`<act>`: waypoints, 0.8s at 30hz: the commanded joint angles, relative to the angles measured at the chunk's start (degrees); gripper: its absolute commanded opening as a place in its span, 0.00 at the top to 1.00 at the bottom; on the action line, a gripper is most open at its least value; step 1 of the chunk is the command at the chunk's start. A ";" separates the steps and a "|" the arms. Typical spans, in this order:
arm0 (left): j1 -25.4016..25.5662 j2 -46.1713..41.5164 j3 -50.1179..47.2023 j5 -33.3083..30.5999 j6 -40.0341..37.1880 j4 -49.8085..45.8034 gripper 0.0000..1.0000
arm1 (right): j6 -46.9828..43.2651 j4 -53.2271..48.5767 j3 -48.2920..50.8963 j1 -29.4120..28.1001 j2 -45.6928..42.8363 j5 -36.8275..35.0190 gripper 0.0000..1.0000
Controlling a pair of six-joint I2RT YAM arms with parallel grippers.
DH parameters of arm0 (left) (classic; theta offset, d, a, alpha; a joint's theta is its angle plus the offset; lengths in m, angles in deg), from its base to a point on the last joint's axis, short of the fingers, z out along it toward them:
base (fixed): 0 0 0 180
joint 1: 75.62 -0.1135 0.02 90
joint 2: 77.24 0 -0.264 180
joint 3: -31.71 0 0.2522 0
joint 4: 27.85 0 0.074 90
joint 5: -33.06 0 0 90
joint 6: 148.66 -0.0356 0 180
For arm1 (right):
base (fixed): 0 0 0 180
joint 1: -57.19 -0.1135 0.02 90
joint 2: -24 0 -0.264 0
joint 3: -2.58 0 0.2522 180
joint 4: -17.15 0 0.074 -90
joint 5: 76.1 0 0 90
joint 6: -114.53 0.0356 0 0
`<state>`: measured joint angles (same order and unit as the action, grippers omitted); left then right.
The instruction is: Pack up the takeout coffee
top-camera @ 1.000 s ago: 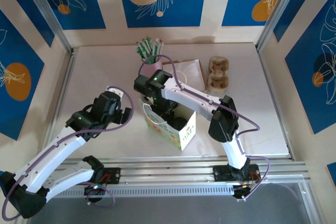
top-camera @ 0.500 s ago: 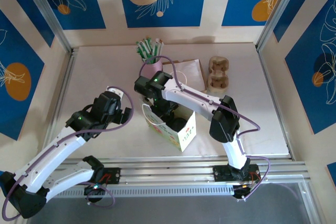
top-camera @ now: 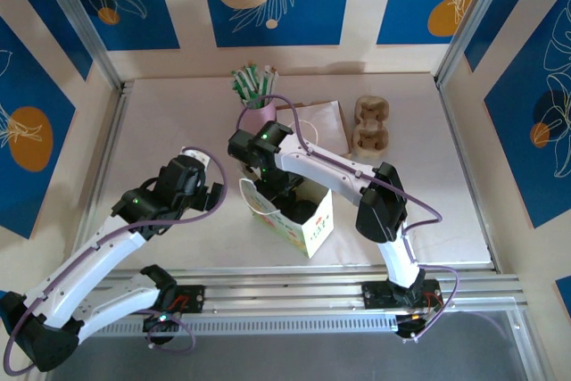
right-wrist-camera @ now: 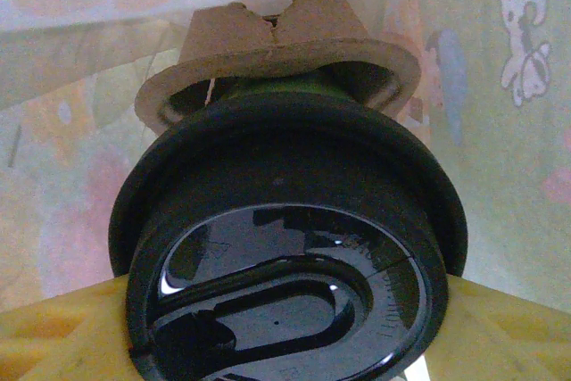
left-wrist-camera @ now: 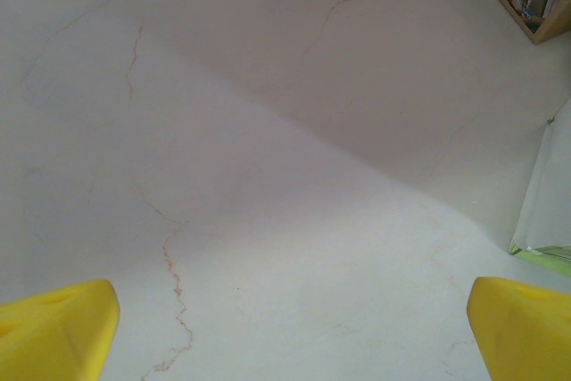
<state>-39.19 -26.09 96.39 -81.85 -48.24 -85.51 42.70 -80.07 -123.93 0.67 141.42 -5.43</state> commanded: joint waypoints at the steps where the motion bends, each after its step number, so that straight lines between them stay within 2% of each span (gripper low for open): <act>1: -0.67 -0.43 -0.55 0.31 -0.66 0.05 0.00 | 0.94 -2.77 2.28 -0.32 1.05 0.12 0.27; 24: -0.67 -0.30 -0.58 0.18 -0.66 -0.04 0.00 | 0.91 -3.21 1.13 -0.72 0.79 -0.09 0.24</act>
<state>-39.19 -26.09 96.39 -81.85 -48.26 -85.51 42.73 -79.92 -123.78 0.43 141.42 -5.63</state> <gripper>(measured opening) 0.998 0.758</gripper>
